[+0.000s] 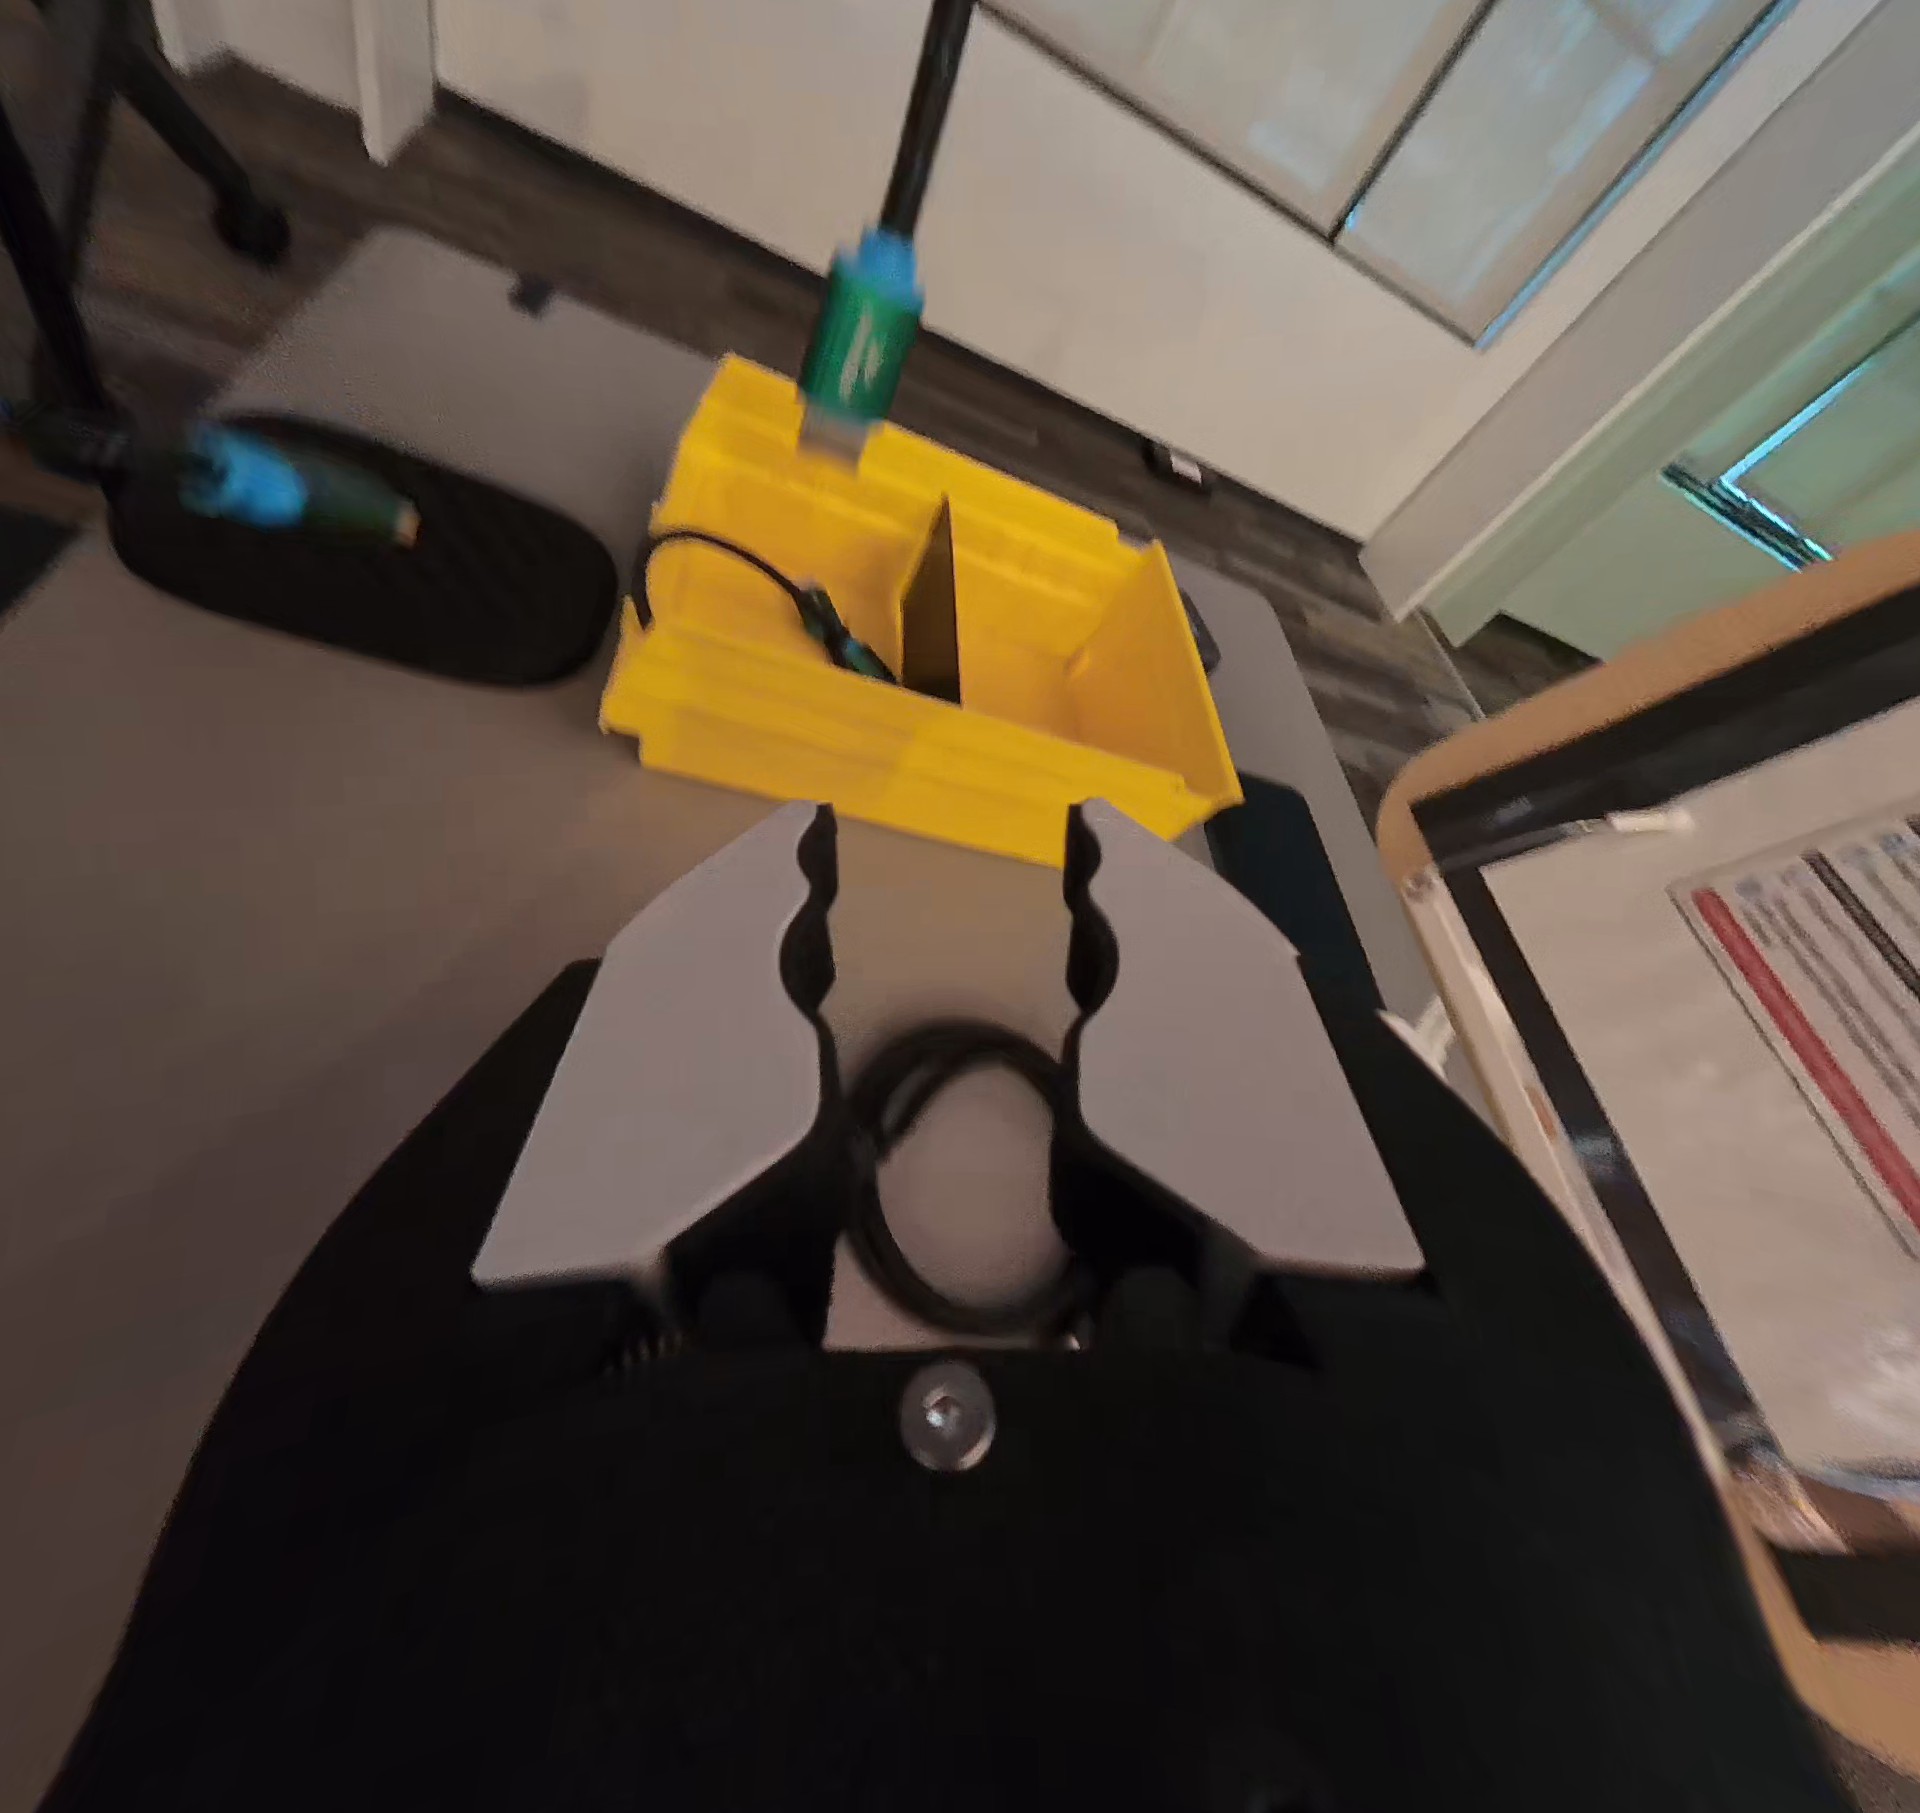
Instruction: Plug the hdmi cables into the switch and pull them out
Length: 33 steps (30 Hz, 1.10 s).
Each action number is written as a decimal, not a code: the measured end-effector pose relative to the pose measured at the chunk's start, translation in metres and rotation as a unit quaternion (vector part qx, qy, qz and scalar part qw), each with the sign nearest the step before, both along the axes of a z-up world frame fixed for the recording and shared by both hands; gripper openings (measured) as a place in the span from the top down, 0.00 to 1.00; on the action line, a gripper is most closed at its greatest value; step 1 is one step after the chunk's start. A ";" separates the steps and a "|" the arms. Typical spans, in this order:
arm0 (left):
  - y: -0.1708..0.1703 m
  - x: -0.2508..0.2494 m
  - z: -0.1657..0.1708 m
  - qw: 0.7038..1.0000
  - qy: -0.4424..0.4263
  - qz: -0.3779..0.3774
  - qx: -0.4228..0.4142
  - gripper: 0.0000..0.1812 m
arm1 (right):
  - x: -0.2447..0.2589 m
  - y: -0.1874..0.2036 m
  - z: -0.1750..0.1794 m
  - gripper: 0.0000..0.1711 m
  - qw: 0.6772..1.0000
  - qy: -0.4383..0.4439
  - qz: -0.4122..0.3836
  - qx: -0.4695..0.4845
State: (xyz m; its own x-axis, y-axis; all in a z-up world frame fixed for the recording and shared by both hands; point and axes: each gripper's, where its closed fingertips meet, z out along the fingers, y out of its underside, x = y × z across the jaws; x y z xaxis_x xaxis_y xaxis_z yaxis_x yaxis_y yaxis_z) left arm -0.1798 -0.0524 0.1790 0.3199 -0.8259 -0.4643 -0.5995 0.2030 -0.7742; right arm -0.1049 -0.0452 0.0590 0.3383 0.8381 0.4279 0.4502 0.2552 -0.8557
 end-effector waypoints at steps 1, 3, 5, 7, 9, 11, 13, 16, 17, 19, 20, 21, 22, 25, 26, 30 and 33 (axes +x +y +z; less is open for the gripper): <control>-0.007 0.010 -0.005 1.000 0.002 -0.016 -0.008 0.96 | -0.010 -0.004 0.001 0.74 1.000 0.016 0.016 -0.006; -0.016 0.027 -0.017 0.999 0.020 -0.032 -0.006 0.96 | -0.028 -0.014 -0.003 0.69 0.997 0.037 0.050 -0.042; -0.018 0.041 -0.029 0.998 0.047 -0.038 0.009 0.96 | -0.039 -0.016 -0.009 0.67 0.994 0.045 0.056 -0.080; -0.019 0.053 -0.041 0.996 0.074 -0.045 0.016 0.96 | -0.043 -0.012 -0.015 0.68 0.992 0.045 0.046 -0.105; -0.017 0.063 -0.052 0.994 0.097 -0.049 0.021 0.96 | -0.044 -0.006 -0.022 0.68 0.990 0.046 0.033 -0.127; -0.016 0.071 -0.062 0.992 0.116 -0.054 0.020 0.96 | -0.045 0.000 -0.025 0.68 0.988 0.060 0.023 -0.143; -0.017 0.079 -0.069 0.990 0.124 -0.060 0.018 0.96 | -0.044 0.005 -0.031 0.70 0.984 0.061 0.015 -0.166; -0.021 0.089 -0.076 0.989 0.129 -0.075 0.016 0.96 | -0.044 0.002 -0.041 0.90 0.983 0.036 0.029 -0.180; -0.023 0.091 -0.078 0.988 0.131 -0.078 0.017 0.96 | -0.044 0.003 -0.044 0.90 0.983 0.028 0.024 -0.177; -0.026 0.095 -0.083 0.987 0.138 -0.081 0.021 0.96 | -0.044 0.002 -0.048 0.90 0.985 0.012 0.025 -0.170; -0.028 0.098 -0.084 0.987 0.137 -0.082 0.020 0.95 | -0.044 0.002 -0.046 0.90 0.986 0.017 0.025 -0.166; -0.032 0.100 -0.085 0.988 0.131 -0.085 0.013 0.94 | -0.045 0.002 -0.043 0.90 0.985 0.028 0.031 -0.166; -0.036 0.102 -0.084 0.989 0.124 -0.086 0.002 0.89 | -0.046 0.000 -0.040 0.90 0.984 0.040 0.038 -0.169; -0.039 0.101 -0.074 0.993 0.098 -0.068 -0.014 0.61 | -0.043 -0.002 -0.027 0.90 0.981 0.079 0.058 -0.168; -0.040 0.099 -0.068 0.994 0.083 -0.062 -0.018 0.55 | -0.042 -0.006 -0.020 0.90 0.978 0.097 0.077 -0.166; -0.043 0.078 -0.039 0.998 -0.023 -0.047 -0.039 0.53 | -0.030 -0.020 0.016 0.90 0.962 0.183 0.136 -0.148; -0.044 0.050 -0.024 0.990 -0.124 -0.031 -0.062 0.58 | -0.018 -0.052 0.054 0.90 0.928 0.260 0.231 -0.135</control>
